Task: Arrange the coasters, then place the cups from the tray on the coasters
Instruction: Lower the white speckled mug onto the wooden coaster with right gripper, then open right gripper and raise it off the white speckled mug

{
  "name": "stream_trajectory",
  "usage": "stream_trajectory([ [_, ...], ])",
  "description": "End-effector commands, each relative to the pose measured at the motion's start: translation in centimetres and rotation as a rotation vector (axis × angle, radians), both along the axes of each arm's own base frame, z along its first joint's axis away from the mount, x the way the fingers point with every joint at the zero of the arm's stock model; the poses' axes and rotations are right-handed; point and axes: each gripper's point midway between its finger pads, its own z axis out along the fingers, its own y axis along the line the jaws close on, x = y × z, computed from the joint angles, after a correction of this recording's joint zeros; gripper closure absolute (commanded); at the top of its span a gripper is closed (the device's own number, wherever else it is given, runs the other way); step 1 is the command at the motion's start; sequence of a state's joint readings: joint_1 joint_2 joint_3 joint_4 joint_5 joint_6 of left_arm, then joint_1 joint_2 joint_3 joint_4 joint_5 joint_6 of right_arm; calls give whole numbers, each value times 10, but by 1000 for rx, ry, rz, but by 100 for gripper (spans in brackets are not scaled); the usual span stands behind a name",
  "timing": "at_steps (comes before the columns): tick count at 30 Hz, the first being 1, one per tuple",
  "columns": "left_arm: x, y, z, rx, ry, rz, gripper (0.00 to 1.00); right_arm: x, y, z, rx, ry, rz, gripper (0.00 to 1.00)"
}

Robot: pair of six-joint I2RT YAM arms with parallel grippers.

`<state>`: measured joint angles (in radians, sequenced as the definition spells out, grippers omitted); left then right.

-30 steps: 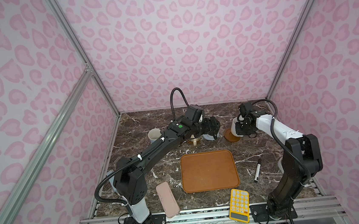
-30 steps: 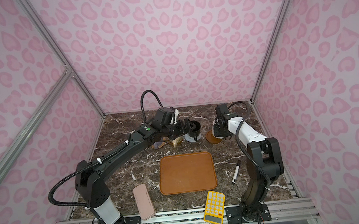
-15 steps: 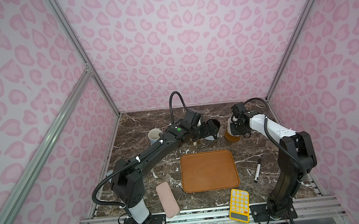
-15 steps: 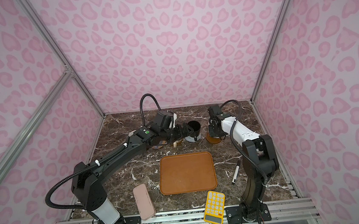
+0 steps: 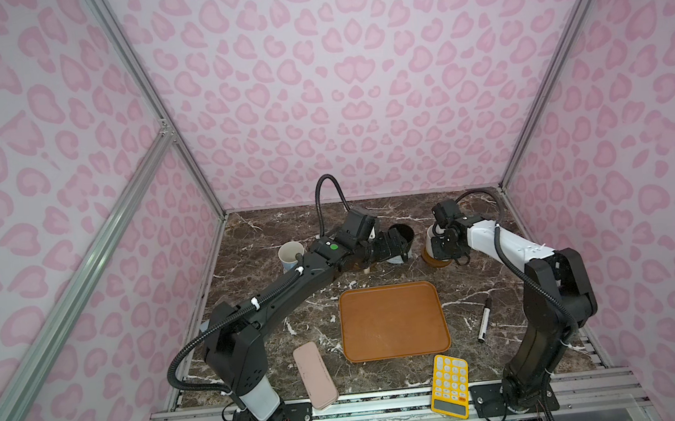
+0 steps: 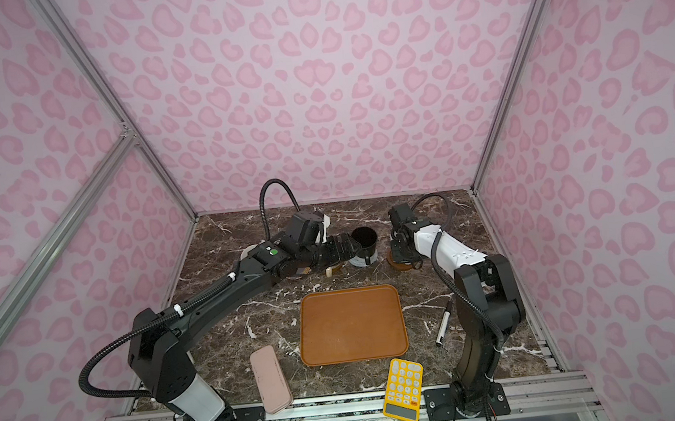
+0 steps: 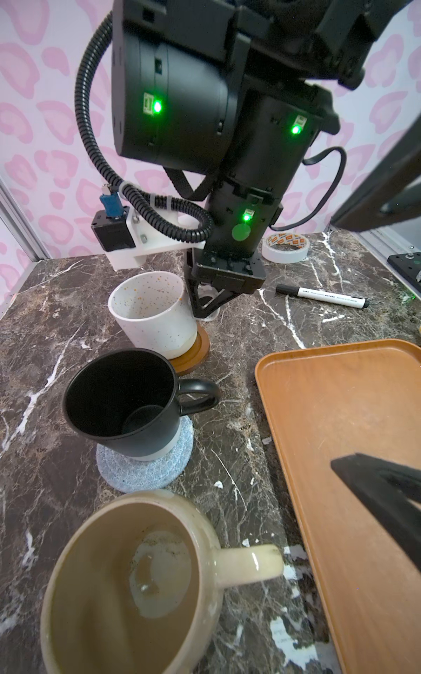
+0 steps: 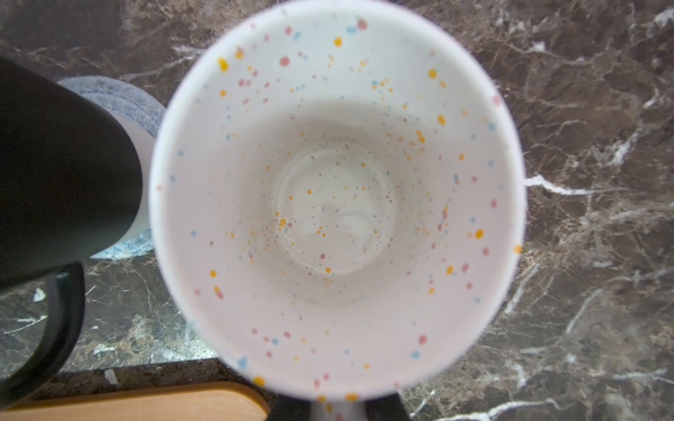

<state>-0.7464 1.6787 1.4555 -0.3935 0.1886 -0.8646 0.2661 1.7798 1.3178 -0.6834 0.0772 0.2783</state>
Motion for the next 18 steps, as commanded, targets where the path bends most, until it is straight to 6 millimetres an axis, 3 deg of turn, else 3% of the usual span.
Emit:
stream_trajectory([
  [1, 1, 2, 7, -16, -21, 12, 3, -3, 1, -4, 11, 15, -6, 89],
  [13, -2, 16, 17, -6, -56, 48, 3, -10, -2, 0, 6, 24, -6, 62],
  [18, -3, 37, 32, 19, -116, 108, 3, -15, -6, 22, 5, -29, -23, 56],
])
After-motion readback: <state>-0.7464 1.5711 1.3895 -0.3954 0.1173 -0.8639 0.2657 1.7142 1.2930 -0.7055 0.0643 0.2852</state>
